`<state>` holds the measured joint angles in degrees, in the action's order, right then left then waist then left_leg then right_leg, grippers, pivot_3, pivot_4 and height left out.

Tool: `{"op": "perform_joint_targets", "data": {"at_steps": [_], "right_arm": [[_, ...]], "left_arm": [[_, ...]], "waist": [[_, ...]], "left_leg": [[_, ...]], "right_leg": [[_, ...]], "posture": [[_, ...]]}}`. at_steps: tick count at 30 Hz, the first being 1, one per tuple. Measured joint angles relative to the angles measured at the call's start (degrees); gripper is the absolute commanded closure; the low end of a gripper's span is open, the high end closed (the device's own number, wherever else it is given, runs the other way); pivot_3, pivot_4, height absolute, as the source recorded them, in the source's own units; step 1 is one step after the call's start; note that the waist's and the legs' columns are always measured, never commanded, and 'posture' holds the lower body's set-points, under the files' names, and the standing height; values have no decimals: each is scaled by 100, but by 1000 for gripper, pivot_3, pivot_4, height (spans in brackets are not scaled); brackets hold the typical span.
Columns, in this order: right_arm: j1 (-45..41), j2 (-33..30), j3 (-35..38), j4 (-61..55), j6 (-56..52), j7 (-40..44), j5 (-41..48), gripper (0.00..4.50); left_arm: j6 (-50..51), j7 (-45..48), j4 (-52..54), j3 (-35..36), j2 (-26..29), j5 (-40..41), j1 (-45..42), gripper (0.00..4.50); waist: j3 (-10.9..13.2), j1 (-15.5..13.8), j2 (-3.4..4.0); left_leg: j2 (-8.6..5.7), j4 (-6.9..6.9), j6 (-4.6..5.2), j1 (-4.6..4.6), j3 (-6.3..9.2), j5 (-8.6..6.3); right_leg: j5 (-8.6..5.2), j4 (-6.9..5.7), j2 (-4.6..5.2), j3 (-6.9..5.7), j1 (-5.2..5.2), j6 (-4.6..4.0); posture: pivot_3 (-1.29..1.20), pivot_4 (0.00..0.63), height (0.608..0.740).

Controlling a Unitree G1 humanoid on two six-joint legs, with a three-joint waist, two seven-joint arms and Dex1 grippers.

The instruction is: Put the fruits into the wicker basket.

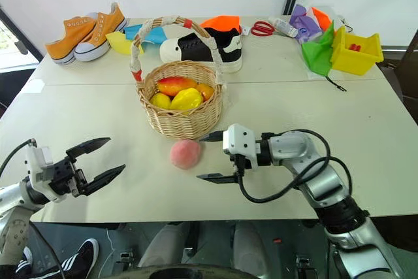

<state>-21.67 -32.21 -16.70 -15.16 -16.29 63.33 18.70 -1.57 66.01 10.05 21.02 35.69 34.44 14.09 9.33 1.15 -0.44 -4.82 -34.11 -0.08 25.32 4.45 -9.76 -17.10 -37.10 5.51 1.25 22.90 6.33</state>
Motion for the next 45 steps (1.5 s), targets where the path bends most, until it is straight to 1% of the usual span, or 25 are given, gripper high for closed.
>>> {"op": "perform_joint_targets", "data": {"at_steps": [1, 4, 10, 14, 18, 26, 28, 29, 30, 31, 32, 36, 39, 41, 43, 45], "right_arm": [[-167, 180, -95, 142, 75, 16, -36, 46], [-455, 374, -341, 448, 382, 98, -272, 46], [-615, 757, -601, 907, 576, 113, -498, 46], [-725, 1078, -692, 1336, 747, -40, -750, 46], [-735, 1137, -756, 1586, 852, -73, -912, 46], [-785, 1264, -766, 2026, 982, -139, -1138, 46], [-809, 1269, -771, 2151, 1048, -118, -1178, 555], [-810, 1265, -764, 2218, 1076, -110, -1187, 888], [-815, 1259, -757, 2235, 1108, -105, -1190, 1369], [-821, 1259, -757, 2256, 1129, -102, -1199, 1651], [-825, 1258, -757, 2264, 1144, -97, -1208, 1786], [-830, 1234, -744, 2247, 1135, -28, -1207, 1786], [-827, 1086, -705, 2053, 892, 85, -1101, 1786], [-827, 957, -528, 1754, 579, 194, -851, 1786], [-886, 718, -193, 1265, -122, 325, -269, 1786], [-1146, 532, 179, 963, -725, 393, 218, 1786]], "left_arm": [[-1, 11, 46, -7, -3, -1, 33, 0], [-1, 12, 151, -21, -20, -4, 100, 0], [-1, -7, 232, -72, -28, -7, 140, 0], [-1, -28, 242, -114, -39, -8, 153, 0], [-2, -54, 242, -120, -45, -11, 155, 0], [-7, -113, 242, -191, -72, -17, 125, 0], [-8, -119, 242, -198, -75, -17, 126, 0], [-8, -118, 242, -199, -75, -17, 130, 0], [-8, -117, 242, -199, -75, -17, 137, 0], [-8, -115, 242, -199, -75, -17, 138, 0], [-8, -111, 242, -199, -75, -17, 145, 0], [-12, -88, 242, -199, -75, -17, 188, 0], [-12, -91, 245, -199, -76, -17, 191, 0], [-10, -118, 250, -199, -79, -14, 188, 0], [4, -165, 249, -187, -87, 8, 148, 0], [29, -238, 243, -157, -95, 85, 80, 0]], "waist": [[0, 3, 0], [-1, -42, -1], [-1, -41, -2], [-1, -21, -2], [-1, -31, -2], [-1, -20, -2], [-1, -21, -2], [-1, -23, -2], [-1, -23, -2], [-1, -24, -2], [-1, -25, -2], [-1, -28, -2], [-1, -32, -2], [-1, -35, -1], [0, -41, 0], [0, -43, 0]], "left_leg": [[2, 1, 0, 0, 0, 0], [1, 2, 1, 1, 3, 1], [-4, 0, -1, 0, 2, 0], [-2, 2, -2, -2, 3, 0], [-3, 2, -3, -2, 3, 0], [-4, 2, -3, -3, 2, 1], [-4, 2, -4, -4, 2, 1], [-4, 2, -4, -4, 2, 1], [-5, 2, -4, -4, 2, 1], [-5, 2, -4, -4, 2, 1], [-4, 2, -4, -4, 2, 1], [-4, 2, -4, -4, 2, 1], [-5, 1, -4, -4, 2, 1], [-5, 1, -4, -3, 2, 1], [-4, 1, -4, -1, 3, 1], [-4, 0, -4, -1, 3, 1]], "right_leg": [[0, -2, -2, -1, 1, 0], [0, 0, -2, -6, 19, 1], [2, -1, -1, -4, 17, 0], [3, -8, -3, -4, 22, 1], [10, -9, -3, -5, 22, 14], [11, -12, -4, -4, 22, 15], [11, -13, -4, -4, 22, 15], [11, -13, -4, -4, 21, 16], [11, -13, -3, -4, 21, 15], [11, -13, -3, -4, 21, 15], [11, -13, -3, -4, 21, 16], [11, -13, -3, -4, 21, 16], [10, -12, -2, -3, 21, 15], [9, -12, -2, -3, 21, 12], [3, -11, -1, -3, 22, 2], [3, -12, 0, -3, 22, 1]], "posture": [[0, 150, 740], [0, 150, 740], [0, 150, 740], [0, 150, 740], [0, 150, 740], [0, 150, 740], [0, 150, 740], [0, 150, 740], [0, 150, 740], [0, 150, 740], [0, 150, 740], [0, 150, 740], [0, 150, 740], [0, 150, 740], [0, 150, 740], [0, 150, 740]]}}
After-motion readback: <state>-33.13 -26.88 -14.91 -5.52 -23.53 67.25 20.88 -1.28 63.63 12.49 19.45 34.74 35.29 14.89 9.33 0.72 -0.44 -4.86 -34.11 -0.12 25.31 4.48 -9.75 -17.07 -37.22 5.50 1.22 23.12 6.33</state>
